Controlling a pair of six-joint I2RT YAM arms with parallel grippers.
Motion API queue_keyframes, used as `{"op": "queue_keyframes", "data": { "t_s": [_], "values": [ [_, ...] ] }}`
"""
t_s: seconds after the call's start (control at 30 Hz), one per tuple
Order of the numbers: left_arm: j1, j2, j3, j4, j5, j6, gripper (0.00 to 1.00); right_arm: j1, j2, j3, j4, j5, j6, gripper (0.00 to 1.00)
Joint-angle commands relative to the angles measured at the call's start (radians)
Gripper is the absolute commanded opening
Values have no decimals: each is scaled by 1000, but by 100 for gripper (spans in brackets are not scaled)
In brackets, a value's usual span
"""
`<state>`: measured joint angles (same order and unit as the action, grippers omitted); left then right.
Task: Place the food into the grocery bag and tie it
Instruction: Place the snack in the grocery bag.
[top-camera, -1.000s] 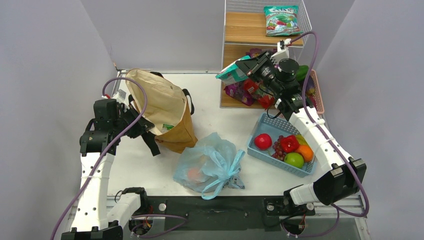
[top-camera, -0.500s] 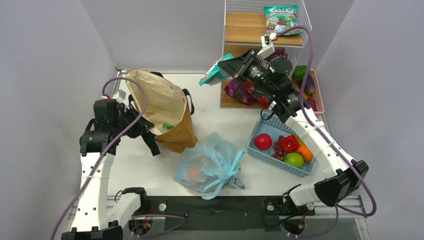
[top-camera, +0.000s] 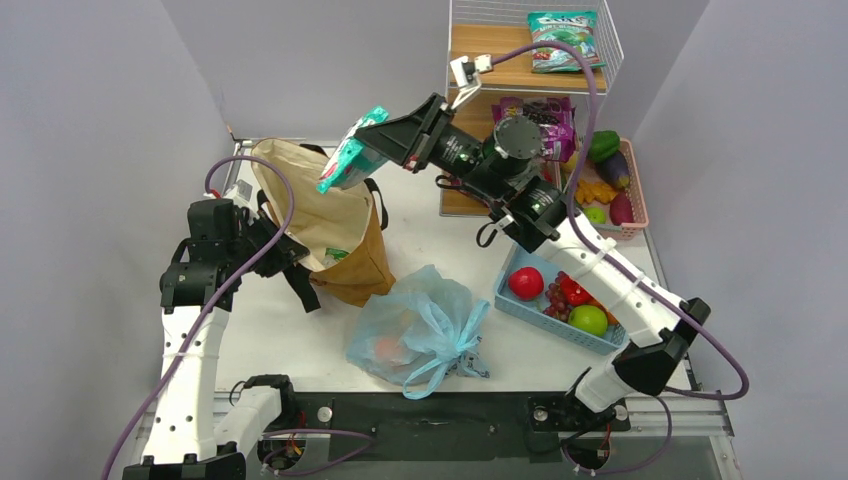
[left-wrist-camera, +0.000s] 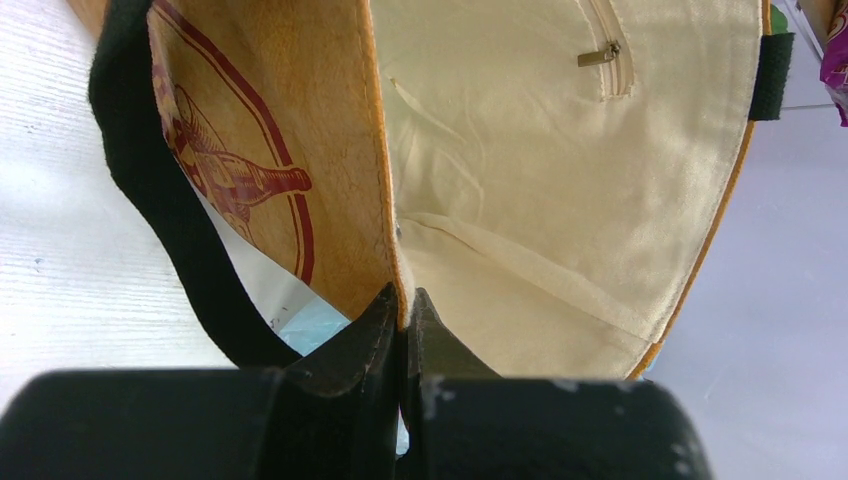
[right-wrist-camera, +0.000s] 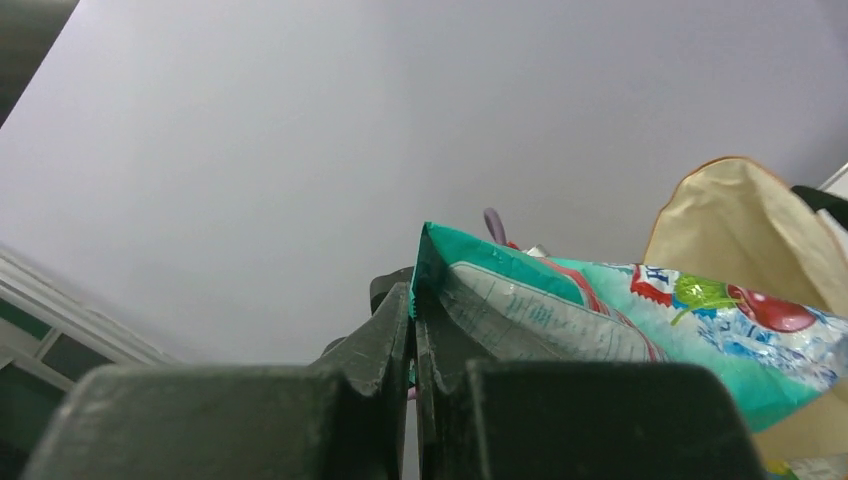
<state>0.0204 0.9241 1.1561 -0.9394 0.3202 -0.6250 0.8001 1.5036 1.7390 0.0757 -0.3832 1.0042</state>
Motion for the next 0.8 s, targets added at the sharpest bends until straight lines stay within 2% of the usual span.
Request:
{"op": "queue_keyframes", "data": {
  "t_s": [0.0, 0.3, 0.77],
  "values": [
    [1, -12, 10, 19, 31, -9, 0, 40, 62, 68, 83, 3, 34, 0],
    [0, -9, 18, 16, 32, -6, 0, 73, 174, 62, 37, -40, 96, 0],
    [1, -13, 15, 12, 27, -1, 0, 119, 222, 84, -1, -68, 93, 0]
  ]
}}
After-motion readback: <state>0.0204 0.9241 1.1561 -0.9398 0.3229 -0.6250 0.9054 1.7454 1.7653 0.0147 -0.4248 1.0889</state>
